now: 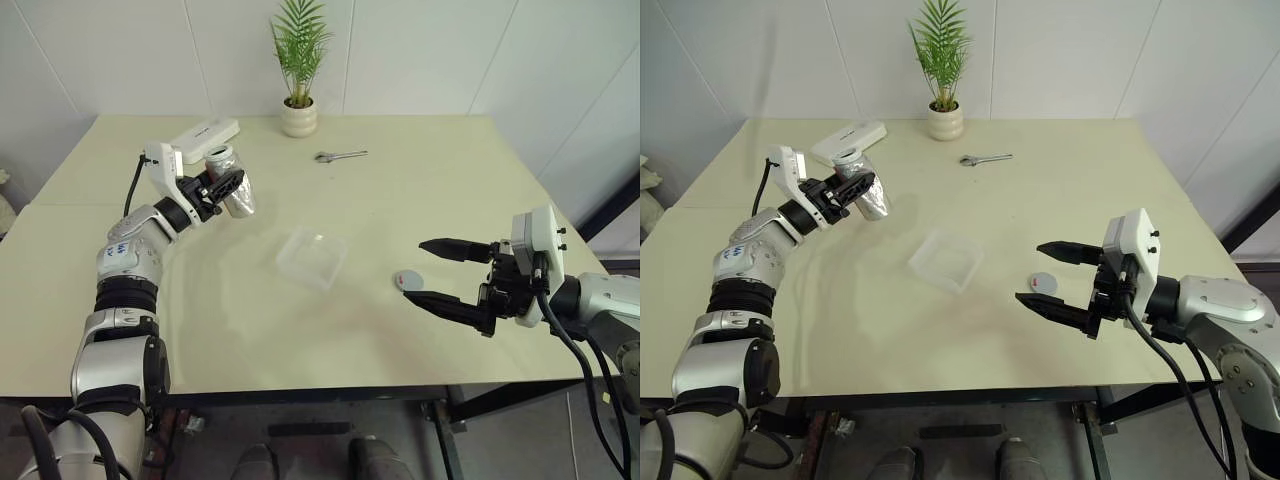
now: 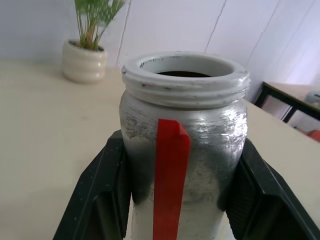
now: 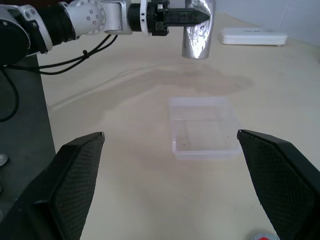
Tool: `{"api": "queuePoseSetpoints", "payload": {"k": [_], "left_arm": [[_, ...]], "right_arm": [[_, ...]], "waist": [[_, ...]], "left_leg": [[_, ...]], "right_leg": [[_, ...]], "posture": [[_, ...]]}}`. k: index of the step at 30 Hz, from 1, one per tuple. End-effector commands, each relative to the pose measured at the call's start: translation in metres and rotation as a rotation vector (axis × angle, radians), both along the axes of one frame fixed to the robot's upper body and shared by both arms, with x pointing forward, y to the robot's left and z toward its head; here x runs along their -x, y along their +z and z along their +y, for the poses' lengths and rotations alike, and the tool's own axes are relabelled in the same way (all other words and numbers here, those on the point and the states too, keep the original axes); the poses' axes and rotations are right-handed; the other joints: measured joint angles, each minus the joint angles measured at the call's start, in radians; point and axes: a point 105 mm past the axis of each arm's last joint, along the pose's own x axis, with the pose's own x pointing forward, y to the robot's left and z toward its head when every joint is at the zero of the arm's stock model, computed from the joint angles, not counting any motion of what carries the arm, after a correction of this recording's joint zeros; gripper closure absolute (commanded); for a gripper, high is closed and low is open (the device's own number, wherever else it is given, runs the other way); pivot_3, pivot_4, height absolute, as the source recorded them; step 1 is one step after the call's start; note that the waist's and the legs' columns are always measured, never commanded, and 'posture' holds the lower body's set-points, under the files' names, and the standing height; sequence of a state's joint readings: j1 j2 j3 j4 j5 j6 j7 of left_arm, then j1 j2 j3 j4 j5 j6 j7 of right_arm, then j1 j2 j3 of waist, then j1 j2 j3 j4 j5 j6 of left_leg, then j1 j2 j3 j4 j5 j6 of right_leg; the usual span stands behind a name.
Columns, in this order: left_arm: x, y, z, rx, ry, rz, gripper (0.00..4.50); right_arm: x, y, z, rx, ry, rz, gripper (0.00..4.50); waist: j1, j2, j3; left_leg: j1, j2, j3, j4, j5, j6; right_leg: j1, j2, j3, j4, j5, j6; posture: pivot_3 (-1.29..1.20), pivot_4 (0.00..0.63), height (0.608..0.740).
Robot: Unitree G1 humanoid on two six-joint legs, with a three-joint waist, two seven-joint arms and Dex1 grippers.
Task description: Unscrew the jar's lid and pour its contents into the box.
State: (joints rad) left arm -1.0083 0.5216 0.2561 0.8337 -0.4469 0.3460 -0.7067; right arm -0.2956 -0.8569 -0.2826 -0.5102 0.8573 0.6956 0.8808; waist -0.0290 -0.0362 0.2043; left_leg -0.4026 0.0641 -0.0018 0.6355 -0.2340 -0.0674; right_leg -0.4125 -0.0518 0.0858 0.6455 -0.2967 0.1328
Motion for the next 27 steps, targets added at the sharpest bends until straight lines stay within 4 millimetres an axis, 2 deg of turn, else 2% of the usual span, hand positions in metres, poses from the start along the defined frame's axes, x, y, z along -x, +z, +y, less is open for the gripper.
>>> {"api": "queuePoseSetpoints", "payload": {"k": [1, 4, 7, 9, 10, 12, 15, 17, 21, 27], "left_arm": [[0.001, 0.011, 0.011, -0.053, 0.038, -0.003, 2.50], [0.000, 0.019, 0.011, -0.158, 0.054, -0.071, 2.50], [0.001, 0.034, -0.002, -0.619, 0.102, -0.340, 2.50], [0.007, 0.042, -0.026, -0.967, 0.068, -0.584, 2.50], [0.008, 0.040, -0.035, -1.084, 0.039, -0.661, 2.50], [0.010, 0.048, -0.054, -1.138, 0.010, -0.776, 2.50], [0.015, 0.043, -0.087, -1.463, -0.081, -1.043, 2.50], [0.022, 0.038, -0.109, -1.531, -0.175, -1.186, 2.50], [0.031, 0.030, -0.146, -1.793, -0.289, -1.597, 2.50], [0.027, 0.038, -0.170, -1.954, -0.181, -2.107, 2.50]], "right_arm": [[0.004, 0.010, -0.001, -0.005, 0.009, -0.055, 0.02], [0.004, 0.009, -0.002, 0.000, 0.005, -0.052, 0.02], [0.004, 0.009, -0.002, 0.003, 0.000, -0.054, 0.02], [0.004, 0.008, -0.002, 0.007, -0.002, -0.054, 0.02], [0.004, 0.008, -0.002, 0.008, -0.002, -0.054, 0.02], [0.004, 0.007, -0.002, 0.006, -0.002, -0.052, 0.02], [0.003, 0.007, 0.000, 0.007, -0.003, -0.054, 0.02], [0.001, 0.006, 0.001, 0.008, -0.003, -0.054, 0.02], [0.002, 0.003, 0.004, 0.001, -0.004, -0.054, 0.02], [0.003, 0.000, 0.006, -0.006, -0.014, -0.055, 0.02]], "waist": [[-0.002, 0.000, 0.000], [-0.001, 0.000, 0.000], [0.002, 0.000, 0.000], [0.004, 0.000, 0.000], [0.005, 0.000, 0.000], [0.016, 0.000, 0.000], [0.027, 0.000, 0.000], [0.029, 0.000, 0.000], [0.027, 0.000, 0.000], [0.029, -0.001, 0.000]], "left_leg": [[0.000, 0.000, 0.000, 0.000, 0.000, 0.000], [0.000, 0.000, 0.000, -0.001, 0.000, 0.000], [0.000, 0.000, 0.000, -0.002, 0.000, 0.000], [0.000, 0.000, 0.000, -0.003, 0.000, 0.000], [0.000, 0.000, 0.001, -0.003, 0.000, -0.001], [-0.001, 0.000, 0.001, -0.004, 0.000, -0.001], [-0.002, 0.000, 0.002, -0.004, -0.001, 0.000], [-0.002, 0.000, 0.004, -0.004, -0.001, 0.000], [-0.003, 0.000, 0.008, -0.005, -0.003, 0.003], [-0.003, 0.000, 0.013, -0.005, -0.007, 0.005]], "right_leg": [[0.000, 0.000, 0.000, 0.000, 0.000, 0.000], [0.000, 0.000, 0.000, -0.001, 0.000, 0.000], [0.000, 0.000, 0.000, -0.002, 0.000, 0.000], [0.000, 0.000, 0.000, -0.004, 0.000, 0.000], [0.000, 0.000, 0.000, -0.005, 0.000, -0.001], [0.000, 0.000, 0.001, -0.007, 0.001, 0.000], [0.000, 0.000, 0.002, -0.010, 0.002, 0.001], [0.000, 0.000, 0.003, -0.012, 0.002, 0.002], [-0.001, 0.000, 0.006, -0.018, 0.004, 0.005], [-0.002, 0.000, 0.010, -0.020, 0.005, 0.007]], "posture": [[0.00, 0.150, 0.740], [0.00, 0.150, 0.740], [0.00, 0.150, 0.740], [0.00, 0.150, 0.740], [0.00, 0.150, 0.740], [0.00, 0.150, 0.740], [0.00, 0.150, 0.740], [0.00, 0.150, 0.740], [0.00, 0.150, 0.740], [0.00, 0.150, 0.740]]}}
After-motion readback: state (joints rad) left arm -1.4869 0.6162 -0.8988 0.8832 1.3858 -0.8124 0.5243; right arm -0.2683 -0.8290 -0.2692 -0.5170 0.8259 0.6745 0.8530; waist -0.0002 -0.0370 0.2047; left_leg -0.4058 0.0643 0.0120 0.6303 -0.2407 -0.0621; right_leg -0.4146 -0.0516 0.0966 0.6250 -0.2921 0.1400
